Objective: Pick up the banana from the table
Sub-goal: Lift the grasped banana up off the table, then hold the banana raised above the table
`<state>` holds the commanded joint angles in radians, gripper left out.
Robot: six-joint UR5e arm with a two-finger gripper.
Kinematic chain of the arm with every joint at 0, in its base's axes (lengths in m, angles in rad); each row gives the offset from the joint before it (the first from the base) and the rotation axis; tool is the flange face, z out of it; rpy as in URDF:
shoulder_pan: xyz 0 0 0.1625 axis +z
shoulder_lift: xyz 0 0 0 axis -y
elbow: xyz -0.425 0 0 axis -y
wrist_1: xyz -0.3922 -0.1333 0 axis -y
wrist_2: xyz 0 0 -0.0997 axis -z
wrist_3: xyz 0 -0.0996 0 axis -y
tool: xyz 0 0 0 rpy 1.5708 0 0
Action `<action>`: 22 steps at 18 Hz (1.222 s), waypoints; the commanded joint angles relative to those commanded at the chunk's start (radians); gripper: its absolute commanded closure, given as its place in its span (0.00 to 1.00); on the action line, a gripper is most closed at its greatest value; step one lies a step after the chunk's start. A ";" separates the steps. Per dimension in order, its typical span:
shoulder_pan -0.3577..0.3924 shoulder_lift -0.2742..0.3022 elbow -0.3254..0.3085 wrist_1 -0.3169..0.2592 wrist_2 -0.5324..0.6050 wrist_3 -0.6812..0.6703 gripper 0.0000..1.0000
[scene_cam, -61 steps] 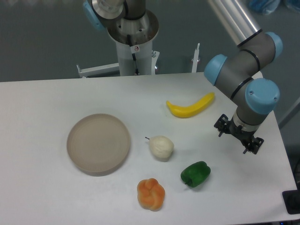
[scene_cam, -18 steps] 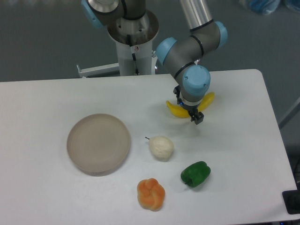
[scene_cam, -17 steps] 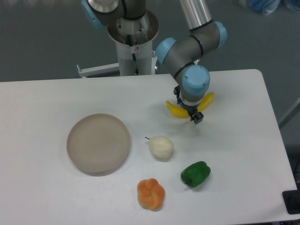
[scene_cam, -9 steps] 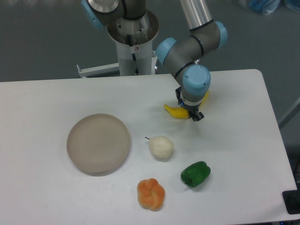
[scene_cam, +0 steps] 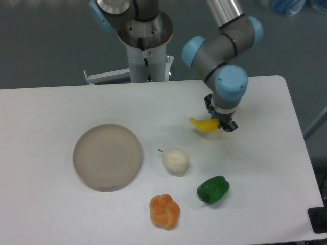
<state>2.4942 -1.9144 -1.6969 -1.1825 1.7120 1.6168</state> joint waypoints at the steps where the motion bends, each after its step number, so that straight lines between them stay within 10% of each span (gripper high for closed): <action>1: 0.003 -0.005 0.029 -0.012 -0.003 -0.002 0.72; 11: 0.026 -0.093 0.189 -0.013 -0.083 -0.018 0.82; 22: 0.032 -0.101 0.191 -0.009 -0.084 -0.018 0.82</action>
<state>2.5265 -2.0157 -1.5064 -1.1919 1.6276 1.5984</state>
